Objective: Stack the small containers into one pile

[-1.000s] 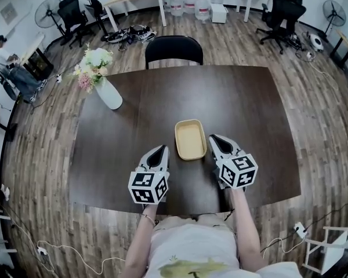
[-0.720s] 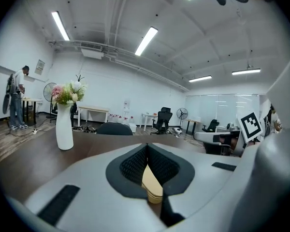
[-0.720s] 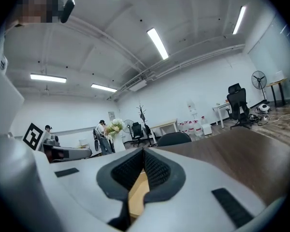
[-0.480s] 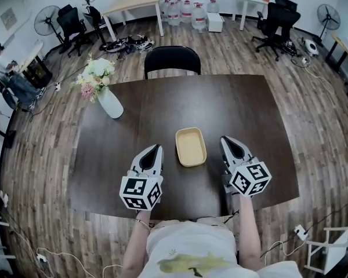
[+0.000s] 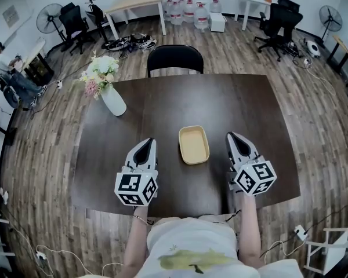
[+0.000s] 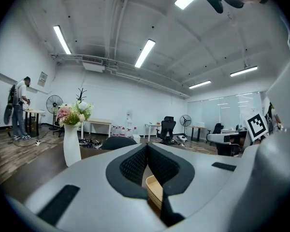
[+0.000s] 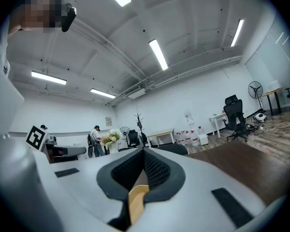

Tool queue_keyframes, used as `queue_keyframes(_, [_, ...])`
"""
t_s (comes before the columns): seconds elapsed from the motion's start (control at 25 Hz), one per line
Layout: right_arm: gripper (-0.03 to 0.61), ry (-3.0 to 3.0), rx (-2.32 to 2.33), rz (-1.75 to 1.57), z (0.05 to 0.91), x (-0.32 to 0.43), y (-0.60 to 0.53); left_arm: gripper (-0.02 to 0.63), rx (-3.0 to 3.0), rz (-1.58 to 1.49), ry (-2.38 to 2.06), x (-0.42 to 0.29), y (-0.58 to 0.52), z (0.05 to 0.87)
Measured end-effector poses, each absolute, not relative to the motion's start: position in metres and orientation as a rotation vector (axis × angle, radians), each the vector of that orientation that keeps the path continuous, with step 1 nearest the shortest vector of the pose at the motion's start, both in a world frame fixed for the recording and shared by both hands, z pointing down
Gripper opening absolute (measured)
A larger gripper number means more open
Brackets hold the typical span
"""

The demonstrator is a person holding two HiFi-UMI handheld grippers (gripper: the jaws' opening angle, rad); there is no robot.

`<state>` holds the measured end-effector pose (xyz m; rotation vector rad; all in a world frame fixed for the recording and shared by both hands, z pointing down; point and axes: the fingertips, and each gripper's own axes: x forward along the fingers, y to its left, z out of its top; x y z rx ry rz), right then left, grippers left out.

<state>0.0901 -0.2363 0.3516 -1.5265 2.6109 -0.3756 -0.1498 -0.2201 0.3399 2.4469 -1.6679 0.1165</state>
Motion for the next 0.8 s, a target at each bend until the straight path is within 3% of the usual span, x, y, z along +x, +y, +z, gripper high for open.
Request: queue_keyframes(0.8, [0.021,2.615,-1.564,-0.354,0.357,0.092,-0.229,0.025,2.412,0.096,-1.705,-0.166,-0.21,0.342])
